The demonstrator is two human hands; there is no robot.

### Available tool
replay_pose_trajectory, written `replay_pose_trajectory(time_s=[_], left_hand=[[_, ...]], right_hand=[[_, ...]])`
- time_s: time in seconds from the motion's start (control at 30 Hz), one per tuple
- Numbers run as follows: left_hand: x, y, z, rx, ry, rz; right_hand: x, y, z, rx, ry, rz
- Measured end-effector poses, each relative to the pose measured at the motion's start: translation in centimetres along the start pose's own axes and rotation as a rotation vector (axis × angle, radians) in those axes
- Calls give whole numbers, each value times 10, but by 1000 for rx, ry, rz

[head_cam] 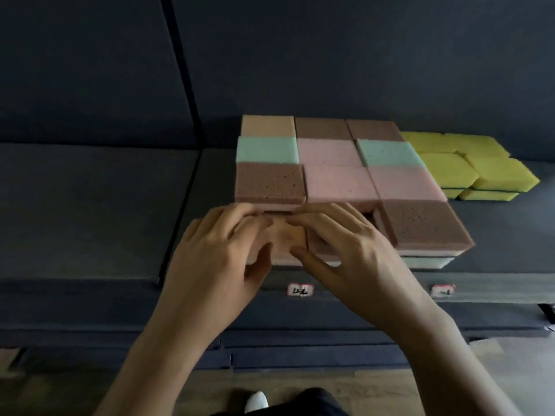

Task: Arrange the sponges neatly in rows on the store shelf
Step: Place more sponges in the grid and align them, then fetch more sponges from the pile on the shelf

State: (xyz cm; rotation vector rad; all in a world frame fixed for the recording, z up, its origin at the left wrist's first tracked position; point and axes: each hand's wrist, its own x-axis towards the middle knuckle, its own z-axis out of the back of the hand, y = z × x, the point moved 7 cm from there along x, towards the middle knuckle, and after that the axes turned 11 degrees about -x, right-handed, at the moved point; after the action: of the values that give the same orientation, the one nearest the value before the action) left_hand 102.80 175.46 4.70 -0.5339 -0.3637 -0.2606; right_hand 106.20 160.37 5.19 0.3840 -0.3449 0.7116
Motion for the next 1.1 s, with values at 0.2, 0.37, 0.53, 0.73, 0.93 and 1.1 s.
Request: replay_pose_trajectory(time_s=[0.2, 0.37, 0.53, 0.73, 0.93, 1.1], left_hand=[[-40, 40, 39, 134, -89, 211], [-84, 66, 70, 281, -123, 447], [-130, 99, 102, 402, -155, 672], [-179, 137, 140, 463, -230, 785], [-215, 200, 195, 506, -269, 807], [-242, 264, 255, 511, -261, 790]], right_hand=[[32, 43, -36, 95, -10, 42], [62, 98, -75, 213, 52, 221], [84, 155, -113, 254, 96, 322], [105, 222, -147, 291, 121, 427], [142, 304, -180, 229, 100, 433], [177, 375, -207, 187, 108, 426]])
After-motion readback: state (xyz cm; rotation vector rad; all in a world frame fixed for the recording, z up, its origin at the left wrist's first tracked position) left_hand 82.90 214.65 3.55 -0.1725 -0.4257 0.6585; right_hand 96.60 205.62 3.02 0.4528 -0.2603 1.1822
